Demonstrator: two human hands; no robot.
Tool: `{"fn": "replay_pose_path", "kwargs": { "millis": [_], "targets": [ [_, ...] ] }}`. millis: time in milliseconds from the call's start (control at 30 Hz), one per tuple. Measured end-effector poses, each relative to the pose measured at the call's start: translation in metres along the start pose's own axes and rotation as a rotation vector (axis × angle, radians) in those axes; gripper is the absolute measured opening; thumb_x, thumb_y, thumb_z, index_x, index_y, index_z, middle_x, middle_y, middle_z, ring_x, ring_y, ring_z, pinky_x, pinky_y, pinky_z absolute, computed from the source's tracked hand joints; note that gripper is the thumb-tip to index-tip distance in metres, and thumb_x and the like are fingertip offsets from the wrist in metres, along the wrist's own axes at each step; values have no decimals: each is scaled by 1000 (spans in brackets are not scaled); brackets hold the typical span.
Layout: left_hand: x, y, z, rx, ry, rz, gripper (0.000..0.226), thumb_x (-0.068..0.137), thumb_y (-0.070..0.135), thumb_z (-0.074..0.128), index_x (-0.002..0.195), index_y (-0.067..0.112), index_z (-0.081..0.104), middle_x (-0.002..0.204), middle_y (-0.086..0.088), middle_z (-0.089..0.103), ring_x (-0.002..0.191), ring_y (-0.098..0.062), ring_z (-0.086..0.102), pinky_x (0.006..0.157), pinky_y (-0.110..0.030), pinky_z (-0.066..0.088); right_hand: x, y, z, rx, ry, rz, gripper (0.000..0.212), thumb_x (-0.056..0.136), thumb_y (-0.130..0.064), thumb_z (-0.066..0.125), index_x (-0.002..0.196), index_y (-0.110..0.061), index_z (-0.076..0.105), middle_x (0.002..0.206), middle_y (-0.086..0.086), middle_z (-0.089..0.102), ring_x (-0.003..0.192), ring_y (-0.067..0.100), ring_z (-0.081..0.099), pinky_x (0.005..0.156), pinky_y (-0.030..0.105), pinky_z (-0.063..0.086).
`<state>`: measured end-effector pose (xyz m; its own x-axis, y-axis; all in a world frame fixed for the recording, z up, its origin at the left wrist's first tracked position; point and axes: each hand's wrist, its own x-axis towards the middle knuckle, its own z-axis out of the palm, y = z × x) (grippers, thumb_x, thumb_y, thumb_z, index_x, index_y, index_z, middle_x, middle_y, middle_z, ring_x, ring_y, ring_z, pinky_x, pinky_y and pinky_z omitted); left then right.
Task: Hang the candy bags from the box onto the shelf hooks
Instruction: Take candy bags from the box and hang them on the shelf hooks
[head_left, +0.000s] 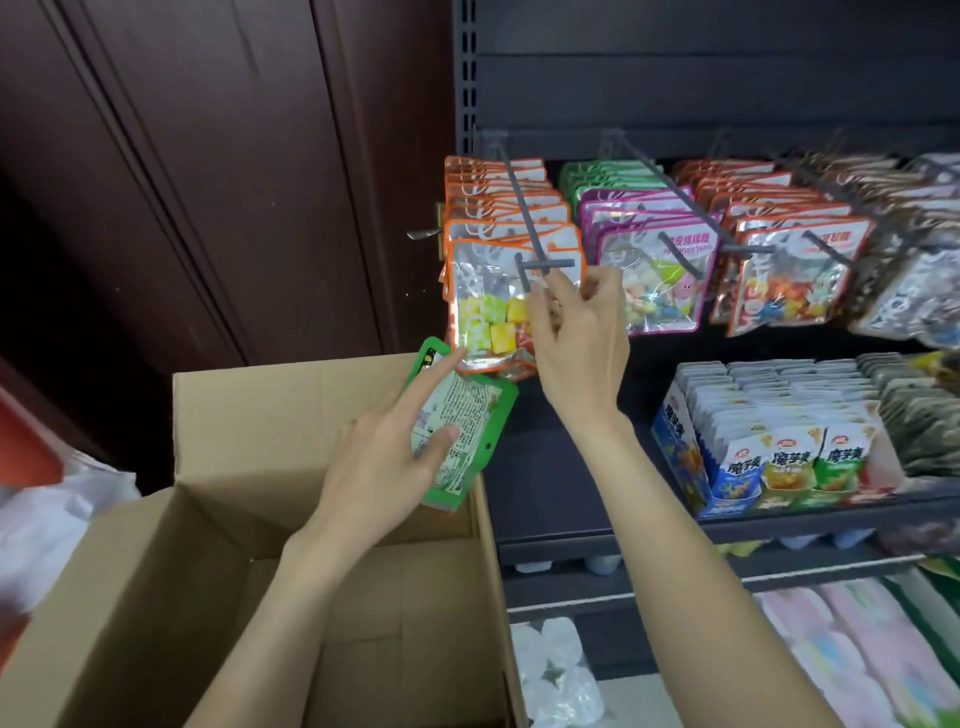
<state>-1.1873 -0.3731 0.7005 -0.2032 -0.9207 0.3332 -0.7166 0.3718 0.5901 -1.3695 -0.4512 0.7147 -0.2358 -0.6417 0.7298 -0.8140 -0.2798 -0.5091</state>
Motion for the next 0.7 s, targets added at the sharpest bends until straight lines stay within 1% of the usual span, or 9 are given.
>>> {"fn": "replay_pose_path", "kwargs": {
  "millis": [67, 133, 167, 300, 400, 433, 500, 600, 700],
  "targets": [
    [-5, -3, -3, -22, -1, -21, 67, 91, 28, 63, 141, 54, 28, 135, 12, 55, 103, -10, 62, 66, -30, 55, 6, 5, 5, -60, -3, -6, 25, 93, -32, 57, 97, -12, 71, 112, 15, 51, 98, 29, 48, 69, 39, 46],
    [-10, -7, -7, -55, 7, -37, 68, 90, 27, 65, 140, 57, 29, 131, 14, 58, 105, -9, 62, 67, -37, 57, 7, 9, 9, -138, 4, -11, 26, 90, -40, 61, 100, -18, 72, 125, 15, 50, 106, 30, 44, 82, 39, 40],
    [-12, -9, -8, -61, 18, -42, 68, 89, 26, 65, 139, 56, 31, 129, 15, 59, 105, -8, 62, 69, -37, 57, 6, 9, 10, -163, 5, -6, 28, 90, -43, 61, 102, -20, 71, 130, 15, 48, 111, 30, 42, 86, 39, 38],
    [-22, -9, -15, -114, 54, -46, 60, 88, 25, 67, 136, 50, 42, 120, 14, 64, 101, -5, 62, 69, -30, 56, 5, 5, 8, -145, -9, 17, 34, 92, -45, 57, 110, -18, 68, 138, 17, 43, 120, 31, 38, 94, 43, 36],
    [-32, -6, -22, -177, 56, -51, 57, 85, 23, 69, 129, 51, 47, 111, 18, 66, 99, 1, 63, 69, -24, 55, -1, 4, 2, -89, -13, 9, 35, 94, -42, 55, 117, -17, 66, 141, 16, 41, 125, 31, 36, 99, 45, 36],
    [-35, -4, -24, -204, 52, -57, 56, 84, 22, 70, 127, 51, 49, 107, 21, 66, 97, 3, 63, 69, -23, 55, -3, 5, 0, -73, -16, 6, 36, 95, -41, 54, 120, -17, 65, 142, 16, 40, 128, 31, 36, 101, 45, 35],
    [-38, -1, -26, -266, 37, -67, 55, 84, 19, 71, 125, 50, 51, 102, 26, 66, 95, 3, 64, 70, -28, 57, -7, 6, -2, -49, -29, 9, 38, 96, -39, 52, 126, -18, 62, 144, 16, 39, 131, 32, 35, 104, 45, 33],
    [-37, 5, -25, -317, 32, -60, 53, 84, 17, 71, 124, 48, 53, 102, 28, 65, 94, 2, 64, 72, -32, 57, -12, 6, -4, -35, -42, 1, 39, 97, -37, 52, 131, -19, 59, 147, 17, 37, 133, 32, 33, 107, 47, 33],
    [-33, 13, -24, -375, 38, -43, 52, 85, 16, 71, 122, 47, 52, 103, 32, 63, 95, 6, 64, 67, -21, 56, -15, 7, -10, -7, -89, -28, 42, 98, -34, 50, 137, -20, 54, 151, 16, 31, 139, 30, 27, 111, 46, 27]
  ]
}}
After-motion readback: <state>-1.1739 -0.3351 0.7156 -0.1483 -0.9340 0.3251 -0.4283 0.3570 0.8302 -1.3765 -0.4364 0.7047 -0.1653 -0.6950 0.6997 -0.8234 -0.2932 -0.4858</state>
